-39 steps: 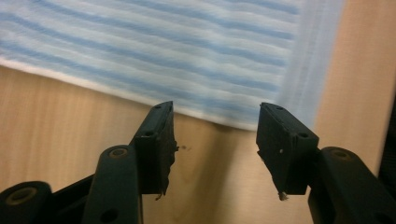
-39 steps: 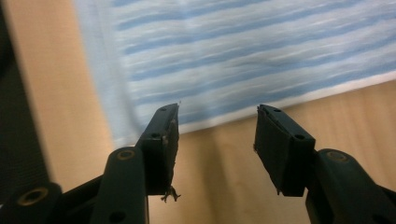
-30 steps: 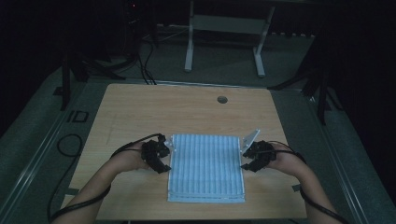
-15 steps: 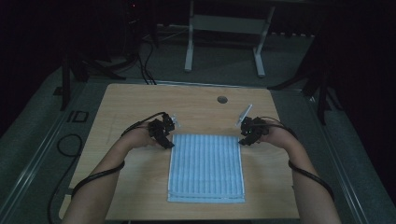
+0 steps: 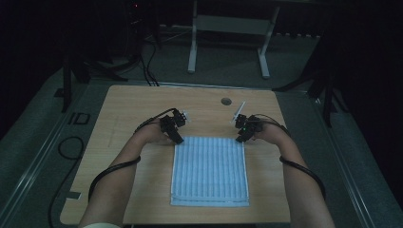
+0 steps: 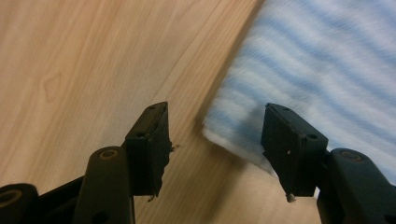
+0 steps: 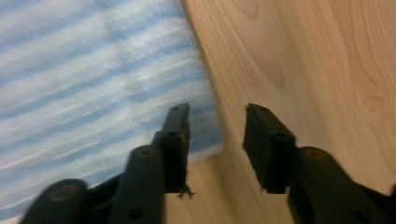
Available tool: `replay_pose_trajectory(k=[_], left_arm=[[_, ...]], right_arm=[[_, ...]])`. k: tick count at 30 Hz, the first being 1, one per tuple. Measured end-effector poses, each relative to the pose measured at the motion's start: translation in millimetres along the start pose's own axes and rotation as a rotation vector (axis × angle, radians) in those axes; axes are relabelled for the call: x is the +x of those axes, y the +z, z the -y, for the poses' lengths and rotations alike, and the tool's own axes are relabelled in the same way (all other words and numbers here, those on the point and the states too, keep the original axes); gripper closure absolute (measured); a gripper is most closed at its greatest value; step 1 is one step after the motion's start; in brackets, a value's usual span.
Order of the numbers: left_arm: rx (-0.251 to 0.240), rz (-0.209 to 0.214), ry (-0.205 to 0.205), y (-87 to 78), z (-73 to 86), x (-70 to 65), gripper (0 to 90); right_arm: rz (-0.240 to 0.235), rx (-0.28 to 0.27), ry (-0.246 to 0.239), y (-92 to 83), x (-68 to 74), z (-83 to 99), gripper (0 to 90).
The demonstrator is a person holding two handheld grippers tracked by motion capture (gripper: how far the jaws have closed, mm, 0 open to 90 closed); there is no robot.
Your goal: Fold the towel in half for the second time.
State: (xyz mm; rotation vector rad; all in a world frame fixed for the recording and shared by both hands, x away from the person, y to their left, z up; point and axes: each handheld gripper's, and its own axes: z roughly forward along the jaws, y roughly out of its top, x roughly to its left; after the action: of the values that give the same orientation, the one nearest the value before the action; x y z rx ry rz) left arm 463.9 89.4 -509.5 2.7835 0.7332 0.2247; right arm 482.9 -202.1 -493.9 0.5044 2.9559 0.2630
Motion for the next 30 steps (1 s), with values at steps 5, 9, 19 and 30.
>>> replay_pose_trajectory(k=[5, 9, 19, 30], left_arm=[[0.006, 0.018, -0.004, 10.8, -0.5, 1.2, 43.5], [0.011, 0.025, 0.001, 12.0, -3.7, 2.9, 44.4], [-0.004, 0.082, 0.064, 12.3, -6.6, -1.2, 75.0], [-0.056, -0.001, 0.055, -10.6, -9.9, 0.1, 85.1]], right_arm=[[-0.022, 0.074, -0.006, 16.3, 0.0, -1.5, 67.0], [-0.060, 0.084, 0.029, 21.1, -3.2, 1.4, 73.8], [-0.079, 0.106, 0.028, 20.7, -1.0, 0.7, 84.8], [0.004, 0.060, 0.026, -3.1, -3.3, -3.5, 85.8]])
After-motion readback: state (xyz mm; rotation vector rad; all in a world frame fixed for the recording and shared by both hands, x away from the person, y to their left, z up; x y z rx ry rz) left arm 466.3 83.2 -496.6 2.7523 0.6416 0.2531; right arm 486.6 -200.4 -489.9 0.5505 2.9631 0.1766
